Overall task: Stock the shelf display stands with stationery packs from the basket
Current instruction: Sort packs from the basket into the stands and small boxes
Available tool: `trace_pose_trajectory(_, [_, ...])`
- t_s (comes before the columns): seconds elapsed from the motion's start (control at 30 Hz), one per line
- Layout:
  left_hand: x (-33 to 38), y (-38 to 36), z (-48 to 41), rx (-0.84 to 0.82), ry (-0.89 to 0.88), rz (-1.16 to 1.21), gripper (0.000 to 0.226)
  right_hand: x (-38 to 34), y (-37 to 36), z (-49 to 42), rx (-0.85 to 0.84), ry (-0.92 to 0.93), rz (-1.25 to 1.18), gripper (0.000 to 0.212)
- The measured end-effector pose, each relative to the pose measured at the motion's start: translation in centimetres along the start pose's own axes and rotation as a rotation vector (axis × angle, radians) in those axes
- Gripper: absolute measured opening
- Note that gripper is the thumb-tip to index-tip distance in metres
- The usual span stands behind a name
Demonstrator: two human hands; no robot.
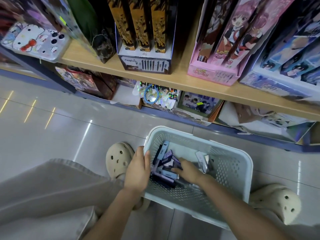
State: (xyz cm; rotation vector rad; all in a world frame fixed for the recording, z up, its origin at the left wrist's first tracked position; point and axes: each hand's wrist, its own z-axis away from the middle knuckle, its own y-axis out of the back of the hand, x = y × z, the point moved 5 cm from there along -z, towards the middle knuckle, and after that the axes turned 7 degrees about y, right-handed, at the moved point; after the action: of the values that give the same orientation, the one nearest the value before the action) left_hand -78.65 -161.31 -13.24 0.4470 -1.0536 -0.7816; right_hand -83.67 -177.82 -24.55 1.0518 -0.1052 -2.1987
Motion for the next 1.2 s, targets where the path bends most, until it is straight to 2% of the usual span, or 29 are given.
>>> trace_pose_trajectory(0.13, [-0.2,-0.1,-0.2,0.031,-0.01,-0.019,0.039,0.2,1.3,1.4,0.028,-0.027,-0.026,0.044])
trace_pose_trajectory(0.27, [1.7,0.9,0.8,0.31,-0.174,-0.129,0.03,-0.9,3.5,3.4,0.123,0.034,-0.129,0.025])
trace_pose_trajectory(0.3, [2.4,0.8,1.2,0.332,-0.201,-0.103,0.03,-1.6,4.0,4.0,0.151,0.078,-0.159,0.017])
trace_pose_trajectory(0.37, [3.5,0.0,2.2,0.242,-0.146,0.083,0.024,-3.3,4.8,5.4,0.22,0.174,-0.181,0.004])
trace_pose_trajectory(0.4, [3.9,-0.6,2.6,0.155,-0.073,0.215,0.023,-4.3,5.2,6.1,0.26,0.22,-0.186,0.005])
trace_pose_trajectory(0.5, [5.4,-2.6,3.4,-0.184,0.173,0.604,0.034,-6.9,5.3,7.6,0.362,0.316,-0.182,0.026])
trace_pose_trajectory(0.57, [6.1,-3.5,3.6,-0.314,0.283,0.767,0.03,-8.3,4.4,8.1,0.36,0.376,-0.168,0.037])
trace_pose_trajectory(0.7, [5.3,-3.0,3.1,-0.208,0.471,0.889,0.022,-10.3,2.6,8.4,0.194,0.519,-0.14,0.065])
trace_pose_trajectory(0.8, [4.7,-1.6,2.9,-0.104,0.463,0.924,0.018,-10.1,2.8,8.6,0.175,0.614,-0.124,0.064])
trace_pose_trajectory(0.87, [4.4,-0.6,2.7,-0.055,0.441,0.935,0.013,-8.7,3.4,8.1,0.325,0.597,-0.119,0.047])
trace_pose_trajectory(0.93, [3.9,0.1,2.4,-0.011,0.421,0.909,0.008,-6.2,3.7,6.5,0.443,0.487,-0.046,0.03])
trace_pose_trajectory(1.0, [3.7,0.7,2.3,-0.003,0.382,0.857,0.014,-3.3,3.2,4.4,0.397,0.322,0.026,0.033])
trace_pose_trajectory(1.07, [3.8,0.9,2.2,-0.018,0.353,0.852,0.017,-0.6,2.1,2.4,0.275,0.186,0.066,0.047])
trace_pose_trajectory(1.13, [3.9,1.0,2.1,-0.019,0.344,0.842,0.014,0.7,0.9,1.0,0.181,0.121,0.095,0.059])
trace_pose_trajectory(1.2, [3.7,1.0,2.0,-0.006,0.329,0.798,0.014,1.0,0.2,0.1,0.157,0.107,0.142,0.062])
